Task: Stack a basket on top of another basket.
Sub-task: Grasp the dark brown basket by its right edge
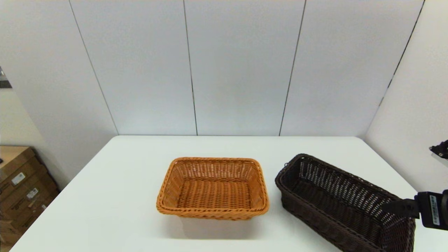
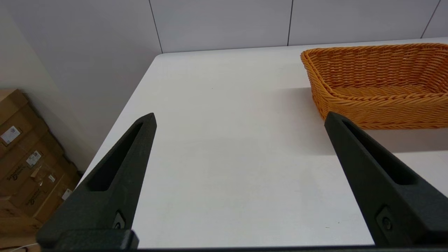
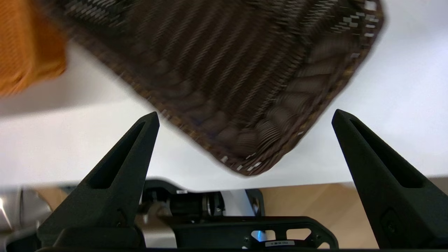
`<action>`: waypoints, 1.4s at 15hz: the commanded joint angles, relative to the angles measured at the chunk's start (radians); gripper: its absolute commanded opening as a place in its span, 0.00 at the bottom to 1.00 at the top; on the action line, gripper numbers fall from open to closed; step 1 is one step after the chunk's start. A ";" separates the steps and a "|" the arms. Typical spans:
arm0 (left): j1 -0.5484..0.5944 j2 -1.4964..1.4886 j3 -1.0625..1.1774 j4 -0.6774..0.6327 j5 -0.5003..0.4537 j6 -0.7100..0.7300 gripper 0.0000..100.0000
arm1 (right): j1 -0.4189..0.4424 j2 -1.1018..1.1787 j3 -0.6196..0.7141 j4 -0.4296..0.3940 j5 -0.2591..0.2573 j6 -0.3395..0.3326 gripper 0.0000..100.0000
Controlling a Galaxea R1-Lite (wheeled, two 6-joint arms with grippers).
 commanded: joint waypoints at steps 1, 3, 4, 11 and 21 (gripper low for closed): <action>0.000 0.001 0.003 0.000 0.000 0.002 1.00 | -0.057 0.114 -0.033 0.003 -0.036 0.055 1.00; 0.000 0.001 0.003 0.000 0.000 0.002 1.00 | -0.103 0.163 -0.041 0.003 -0.050 0.055 1.00; 0.000 0.001 0.003 0.000 0.000 0.000 1.00 | -0.122 0.184 -0.047 0.002 -0.049 0.052 1.00; 0.000 0.001 0.003 0.000 0.000 0.000 1.00 | -0.212 0.398 -0.090 0.002 -0.058 0.048 1.00; 0.000 0.001 0.003 0.000 0.000 0.000 1.00 | -0.202 0.536 -0.099 0.074 -0.125 0.164 1.00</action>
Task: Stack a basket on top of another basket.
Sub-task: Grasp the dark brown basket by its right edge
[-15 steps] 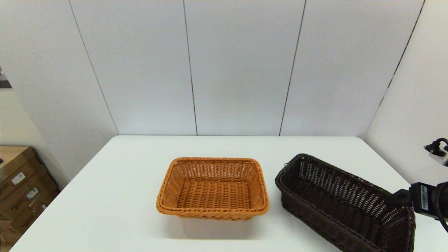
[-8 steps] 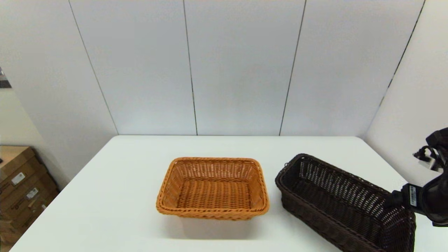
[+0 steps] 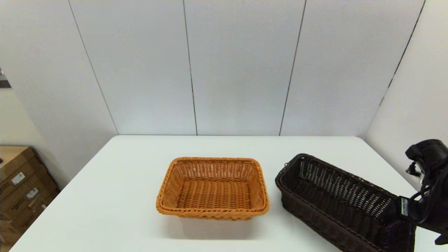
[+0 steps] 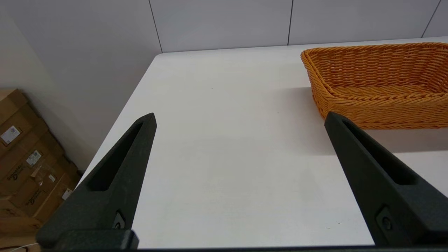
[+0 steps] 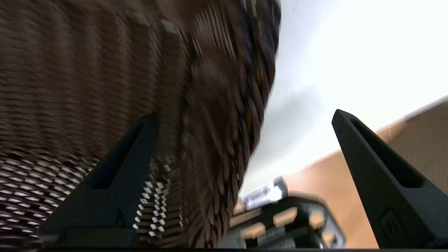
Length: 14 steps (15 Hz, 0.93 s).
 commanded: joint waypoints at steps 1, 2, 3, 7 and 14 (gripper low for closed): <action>0.000 0.001 0.003 0.000 0.000 0.000 1.00 | 0.003 0.049 -0.005 0.014 0.003 0.039 1.00; -0.001 0.001 0.003 0.000 0.000 0.002 1.00 | 0.004 0.064 -0.010 0.019 0.005 0.059 1.00; 0.000 0.001 0.003 0.000 0.000 0.000 1.00 | 0.004 0.078 -0.021 0.025 0.008 0.079 1.00; 0.000 0.001 0.003 0.000 0.000 0.000 1.00 | 0.027 0.110 -0.042 0.026 0.016 0.194 1.00; 0.000 0.001 0.003 0.000 0.000 0.000 1.00 | 0.063 0.158 -0.093 0.103 0.042 0.284 1.00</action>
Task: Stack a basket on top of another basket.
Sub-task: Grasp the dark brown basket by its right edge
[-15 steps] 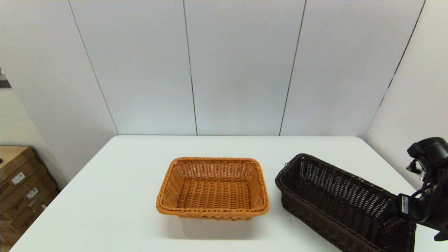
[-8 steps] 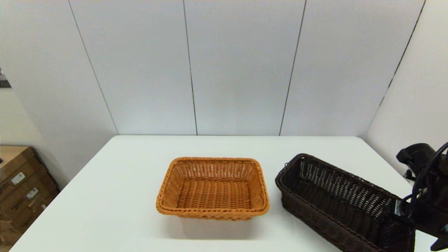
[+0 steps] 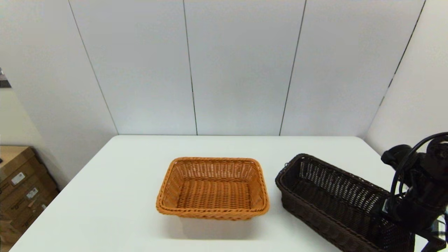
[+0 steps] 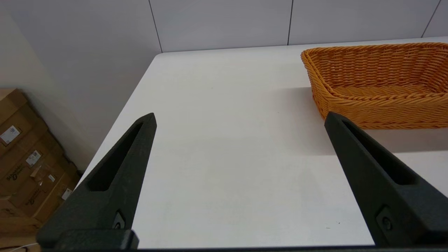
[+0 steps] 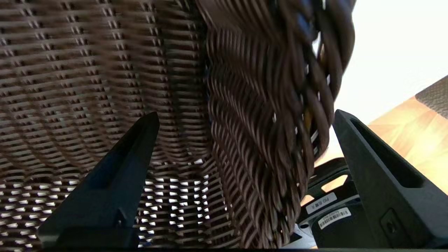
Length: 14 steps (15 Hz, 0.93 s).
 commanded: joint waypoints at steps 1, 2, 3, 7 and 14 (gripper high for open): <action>0.000 0.001 0.003 0.000 0.000 0.000 1.00 | -0.009 0.023 -0.016 0.005 0.000 -0.002 1.00; 0.000 0.001 0.003 0.000 0.000 0.000 1.00 | -0.012 0.029 -0.019 0.005 0.000 -0.003 1.00; 0.000 0.001 0.003 0.000 0.000 0.000 1.00 | -0.012 0.041 -0.022 0.005 -0.002 -0.003 1.00; 0.000 0.001 0.003 0.000 0.000 0.000 1.00 | -0.032 0.069 -0.036 0.003 -0.002 -0.008 0.00; 0.000 0.001 0.003 0.000 0.000 0.000 1.00 | -0.067 0.101 -0.087 0.006 -0.002 -0.010 0.00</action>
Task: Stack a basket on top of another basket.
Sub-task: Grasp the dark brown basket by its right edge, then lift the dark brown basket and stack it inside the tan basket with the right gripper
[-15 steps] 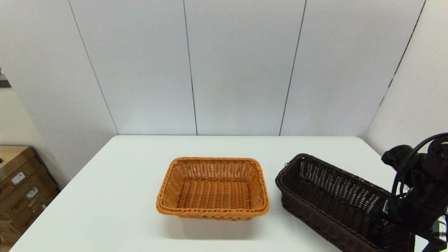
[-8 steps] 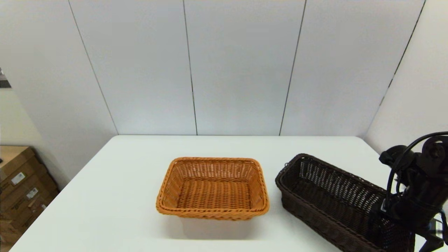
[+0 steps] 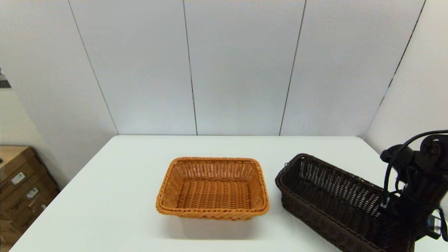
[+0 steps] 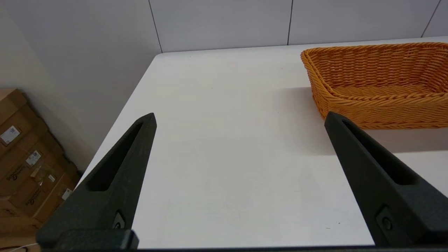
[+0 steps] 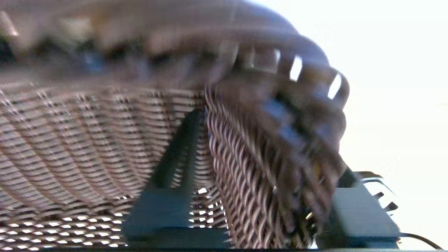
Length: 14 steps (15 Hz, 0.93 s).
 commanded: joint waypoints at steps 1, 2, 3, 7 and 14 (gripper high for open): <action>0.001 0.001 0.003 0.000 0.000 0.000 1.00 | -0.012 0.006 -0.014 0.004 0.002 0.003 0.00; 0.000 0.001 0.003 0.000 0.000 0.000 1.00 | -0.015 0.004 -0.014 0.004 0.003 0.003 0.00; 0.001 0.001 0.003 0.000 0.000 0.000 1.00 | -0.017 0.001 -0.016 0.004 0.003 0.005 0.00; 0.001 0.001 0.003 0.000 0.000 0.001 1.00 | -0.057 -0.027 -0.074 0.012 0.010 0.005 0.00; 0.001 0.001 0.003 0.000 0.000 0.000 1.00 | -0.170 -0.191 -0.237 0.168 0.086 -0.129 0.00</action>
